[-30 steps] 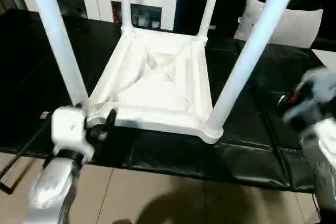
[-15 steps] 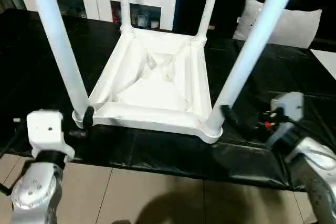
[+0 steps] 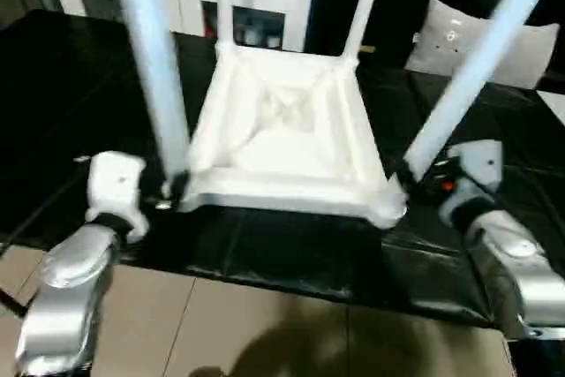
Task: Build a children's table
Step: Flip table
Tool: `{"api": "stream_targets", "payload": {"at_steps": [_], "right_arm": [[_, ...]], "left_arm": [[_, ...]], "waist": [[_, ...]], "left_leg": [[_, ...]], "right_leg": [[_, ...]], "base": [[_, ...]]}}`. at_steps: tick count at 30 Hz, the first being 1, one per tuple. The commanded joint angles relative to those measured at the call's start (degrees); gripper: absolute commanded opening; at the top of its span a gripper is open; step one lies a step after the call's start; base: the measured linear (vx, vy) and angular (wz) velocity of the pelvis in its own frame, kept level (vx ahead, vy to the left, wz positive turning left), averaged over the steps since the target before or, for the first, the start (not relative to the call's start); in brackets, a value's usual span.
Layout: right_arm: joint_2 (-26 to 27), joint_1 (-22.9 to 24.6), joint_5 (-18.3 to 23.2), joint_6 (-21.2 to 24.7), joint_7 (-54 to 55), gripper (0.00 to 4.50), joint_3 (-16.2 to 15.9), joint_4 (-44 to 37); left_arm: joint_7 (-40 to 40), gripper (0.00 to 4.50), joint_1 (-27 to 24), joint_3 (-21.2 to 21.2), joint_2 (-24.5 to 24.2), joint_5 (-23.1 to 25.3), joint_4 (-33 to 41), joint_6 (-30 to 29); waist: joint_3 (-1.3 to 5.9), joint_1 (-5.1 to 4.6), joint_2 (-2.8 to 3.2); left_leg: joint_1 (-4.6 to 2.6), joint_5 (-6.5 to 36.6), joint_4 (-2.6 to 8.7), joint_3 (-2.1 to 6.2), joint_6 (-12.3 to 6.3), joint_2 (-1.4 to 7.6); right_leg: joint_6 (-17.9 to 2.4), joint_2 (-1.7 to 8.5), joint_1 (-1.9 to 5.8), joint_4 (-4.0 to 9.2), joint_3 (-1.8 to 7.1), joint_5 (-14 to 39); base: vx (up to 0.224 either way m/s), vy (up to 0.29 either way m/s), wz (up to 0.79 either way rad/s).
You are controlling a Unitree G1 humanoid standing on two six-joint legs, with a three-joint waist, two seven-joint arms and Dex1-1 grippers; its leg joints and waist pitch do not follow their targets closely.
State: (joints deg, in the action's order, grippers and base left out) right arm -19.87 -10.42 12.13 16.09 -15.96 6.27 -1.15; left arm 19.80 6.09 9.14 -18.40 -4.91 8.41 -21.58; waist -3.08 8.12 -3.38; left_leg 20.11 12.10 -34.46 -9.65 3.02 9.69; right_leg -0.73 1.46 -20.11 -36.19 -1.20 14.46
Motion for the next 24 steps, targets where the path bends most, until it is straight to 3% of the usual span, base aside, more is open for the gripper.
{"api": "stream_targets", "payload": {"at_steps": [1,3,4,5,7,8,10,13,18,21,24], "right_arm": [[-0.42,1.25,-0.37,-0.1,-1.32,4.5,0.02,-0.68],[-0.66,3.13,2.05,0.72,-3.99,4.5,-0.85,-2.86],[-0.55,4.92,6.73,3.22,-7.31,4.5,-0.62,-6.07],[-1.08,5.59,8.84,4.24,-9.84,4.5,-0.9,-7.34],[-3.01,6.9,11.03,5.36,-14.43,4.5,-1.93,-9.27],[-4.05,7.64,11.63,5.74,-16.37,4.5,-2.44,-10.18],[-5.47,8.92,12.76,6.25,-18.94,4.5,-2.69,-11.63],[-6.38,10.42,14.52,6.61,-21.7,4.5,-2.11,-13.01],[-7.02,10.78,14.64,6.96,-21.26,4.5,-1.36,-13.85],[-8.08,10.67,16.96,8.36,-22.84,4.5,0.08,-15.08],[-8.72,11.79,17.71,9.14,-24.71,4.5,-0.77,-17.39]], "left_arm": [[-0.1,4.42,1.05,-0.06,0.39,-0.53,-1.94,-0.59],[-0.62,4.42,3.29,0.34,1.47,-1.38,-4.83,-0.26],[0.43,4.42,5.18,0.32,2.65,-3.21,-6.49,0.56],[1.07,4.42,5.8,0.1,3.02,-3.8,-7.06,0.84],[1.24,4.42,6.81,-0.56,2.93,-3.42,-8.88,1.76],[1.07,4.27,7.31,-0.85,2.77,-2.89,-10.02,2.42],[-0.75,4.27,8.71,-0.44,3.09,-1.97,-12.54,3.7],[-2.77,3.89,10.3,0.48,3.86,-1.5,-14.81,5.96],[-2.29,3.46,10.34,-0.19,4.89,-2.31,-14.75,7.48],[-2.38,3.38,9.91,-0.54,5.13,-2.19,-15.63,9.01],[-2.44,3.02,9.5,-0.55,5.2,-2.0,-16.06,9.38]], "waist": [[2.66,-0.15,0.24],[2.71,-0.01,0.25],[2.73,-0.02,0.38],[2.89,0.26,0.59],[2.88,0.17,0.27],[2.81,0.14,0.52],[2.73,0.1,0.29],[2.75,0.04,0.05],[2.57,0.11,0.1],[2.54,0.16,-0.03],[2.63,0.37,0.01]], "left_leg": [[-0.69,6.67,4.64,1.55,1.21,3.47],[-0.63,5.38,4.48,1.52,0.22,3.52],[-0.66,5.45,4.45,1.56,-0.11,3.51],[-0.76,5.51,4.38,1.67,-0.85,3.73],[-0.51,4.87,4.42,1.78,-1.44,3.81],[-0.37,4.97,4.37,1.79,-1.65,3.8],[-0.52,5.88,4.32,1.7,-1.82,3.83],[-0.5,5.7,4.27,1.67,-2.27,3.89],[-0.63,6.42,4.41,1.68,-1.68,4.08],[-0.54,6.48,4.44,1.72,-1.67,3.99],[-0.54,5.88,4.35,1.8,-2.17,4.16]], "right_leg": [[-6.9,6.41,1.05,4.0,2.93,-0.8],[-7.34,6.49,1.15,3.95,2.94,-2.57],[-7.54,6.49,1.2,3.9,2.95,-2.82],[-7.96,6.66,1.26,3.81,2.93,-3.67],[-8.43,6.58,1.42,3.76,2.79,-4.64],[-8.39,6.59,1.51,3.79,2.86,-4.33],[-8.12,6.66,1.52,4.18,2.95,-2.84],[-8.85,6.75,1.39,4.34,2.9,-1.41],[-9.7,6.88,1.08,4.48,2.87,1.63],[-9.38,6.89,1.2,4.56,2.89,2.15],[-8.68,6.91,1.22,4.38,2.94,0.39]], "base": [[0.0,0.0,0.0],[0.0,0.0,0.0],[0.0,0.0,0.0],[0.0,0.0,0.0],[0.0,0.0,0.0],[0.0,0.0,0.0],[0.0,0.0,0.0],[0.0,0.0,0.0],[0.0,0.0,0.0],[0.0,0.0,0.0],[0.0,0.0,0.0]]}}
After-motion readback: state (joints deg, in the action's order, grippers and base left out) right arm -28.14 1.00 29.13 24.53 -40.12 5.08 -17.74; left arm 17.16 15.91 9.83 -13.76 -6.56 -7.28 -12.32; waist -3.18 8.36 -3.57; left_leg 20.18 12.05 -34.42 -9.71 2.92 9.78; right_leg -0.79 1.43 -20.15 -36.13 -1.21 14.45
